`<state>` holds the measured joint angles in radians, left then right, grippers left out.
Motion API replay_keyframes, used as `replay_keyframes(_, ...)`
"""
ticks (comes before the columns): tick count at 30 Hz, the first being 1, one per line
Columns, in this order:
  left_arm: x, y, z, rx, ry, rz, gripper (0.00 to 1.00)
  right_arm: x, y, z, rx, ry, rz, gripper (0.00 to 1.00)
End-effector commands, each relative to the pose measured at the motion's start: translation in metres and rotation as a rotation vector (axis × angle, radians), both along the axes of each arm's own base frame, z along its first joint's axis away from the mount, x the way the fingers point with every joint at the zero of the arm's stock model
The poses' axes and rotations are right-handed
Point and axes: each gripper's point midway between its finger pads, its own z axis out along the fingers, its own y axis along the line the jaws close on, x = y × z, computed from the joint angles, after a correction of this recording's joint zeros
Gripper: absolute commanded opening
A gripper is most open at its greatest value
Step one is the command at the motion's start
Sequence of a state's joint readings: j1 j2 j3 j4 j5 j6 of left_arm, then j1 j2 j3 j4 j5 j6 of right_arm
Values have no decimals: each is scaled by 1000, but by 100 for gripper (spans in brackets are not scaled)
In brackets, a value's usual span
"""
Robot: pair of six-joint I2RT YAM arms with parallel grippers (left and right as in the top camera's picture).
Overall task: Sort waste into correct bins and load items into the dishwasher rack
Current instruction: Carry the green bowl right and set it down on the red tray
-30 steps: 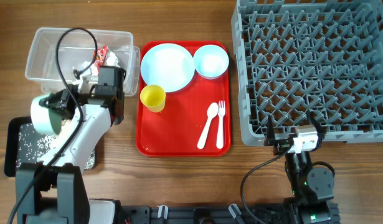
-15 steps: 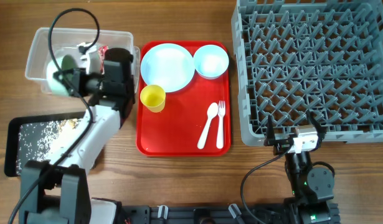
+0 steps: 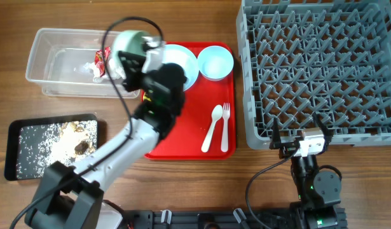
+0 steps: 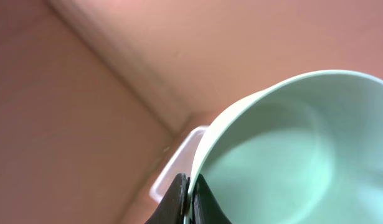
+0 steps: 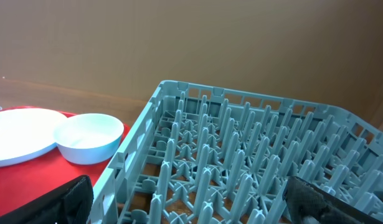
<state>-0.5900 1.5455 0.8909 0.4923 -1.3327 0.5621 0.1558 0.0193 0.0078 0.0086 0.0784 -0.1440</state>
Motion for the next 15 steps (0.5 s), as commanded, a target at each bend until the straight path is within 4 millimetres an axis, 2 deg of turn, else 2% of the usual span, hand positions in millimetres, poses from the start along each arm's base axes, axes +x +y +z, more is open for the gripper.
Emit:
replay_keyframes(1,-6,-46,4,-86,-77,-127,4,-1,3,2,-10,-11,17,100)
replay_keyframes(4,-15,-76,2,-166,-124,-202,4,-1,3,2,-10,-11,17,100)
replay_keyframes(8,-25,-127,-10,-292,-130,-383,4,-1,3,2,-10,-11,17,100)
replay_keyframes(12,-33,-177,-36,-361,-6,-608,4,-1,3,2,-10,-11,17,100)
replay_keyframes(15,-39,-193,-57,-393,96,-689,4,-1,3,2,-10,-11,17,100)
